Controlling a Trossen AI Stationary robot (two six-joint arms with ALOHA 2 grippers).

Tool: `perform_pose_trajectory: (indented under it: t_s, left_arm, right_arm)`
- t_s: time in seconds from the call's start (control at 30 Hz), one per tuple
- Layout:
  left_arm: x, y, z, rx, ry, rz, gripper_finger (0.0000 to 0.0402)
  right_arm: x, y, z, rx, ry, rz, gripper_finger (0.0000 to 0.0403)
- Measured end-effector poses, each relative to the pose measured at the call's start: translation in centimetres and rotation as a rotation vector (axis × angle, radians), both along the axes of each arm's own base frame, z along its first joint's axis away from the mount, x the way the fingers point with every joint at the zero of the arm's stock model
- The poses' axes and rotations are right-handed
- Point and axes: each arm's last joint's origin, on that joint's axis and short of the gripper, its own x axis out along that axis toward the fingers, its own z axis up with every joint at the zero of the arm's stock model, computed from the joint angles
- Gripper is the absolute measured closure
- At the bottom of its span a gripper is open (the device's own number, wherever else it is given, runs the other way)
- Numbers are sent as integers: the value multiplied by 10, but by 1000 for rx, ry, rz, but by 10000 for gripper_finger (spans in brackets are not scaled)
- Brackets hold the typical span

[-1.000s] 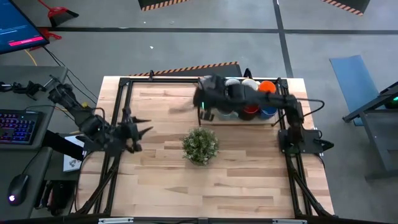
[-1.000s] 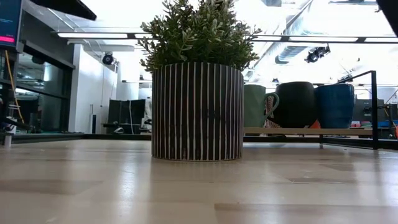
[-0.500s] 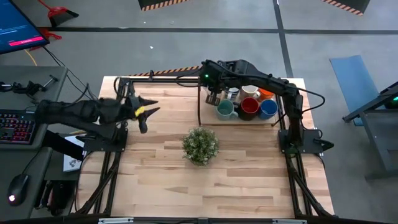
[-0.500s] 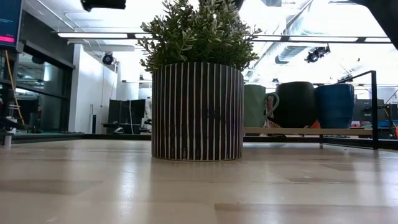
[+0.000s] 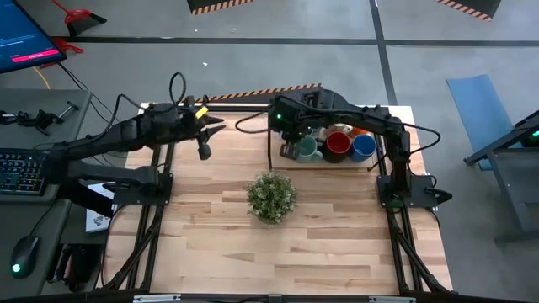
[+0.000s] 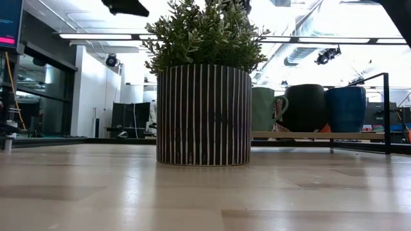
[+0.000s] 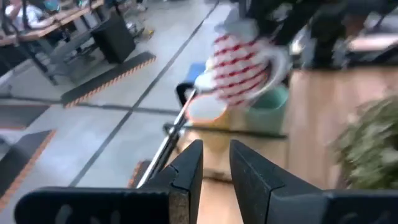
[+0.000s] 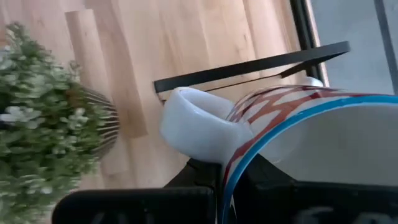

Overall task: Place coffee mugs
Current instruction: Put the red patterned mug on the shelf

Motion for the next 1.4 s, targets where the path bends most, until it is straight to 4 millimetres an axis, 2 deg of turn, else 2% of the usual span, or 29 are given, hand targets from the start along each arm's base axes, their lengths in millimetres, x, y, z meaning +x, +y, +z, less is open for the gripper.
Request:
perform_pose_trajectory:
  t_s: [0.13,0.23,0.37,0.53,0.87,1.4]
  left_arm:
    - [-3,14,-11,-21,112,-6,328]
    - [-11,19,-17,-93,171,-108,326]
    - [-22,23,-20,-183,177,-205,326]
    - [-32,24,-22,-208,201,-200,326]
    - [-34,23,-24,-196,231,-213,326]
    - [-36,22,-25,-204,253,-216,326]
  right_arm:
    - [2,9,0,7,-5,5,403]
    - [6,11,-4,13,-3,2,403]
    - [14,11,-12,34,1,11,403]
    - [23,10,-25,64,26,27,403]
    - [24,10,-37,105,115,28,403]
    - [34,10,-50,129,126,40,403]
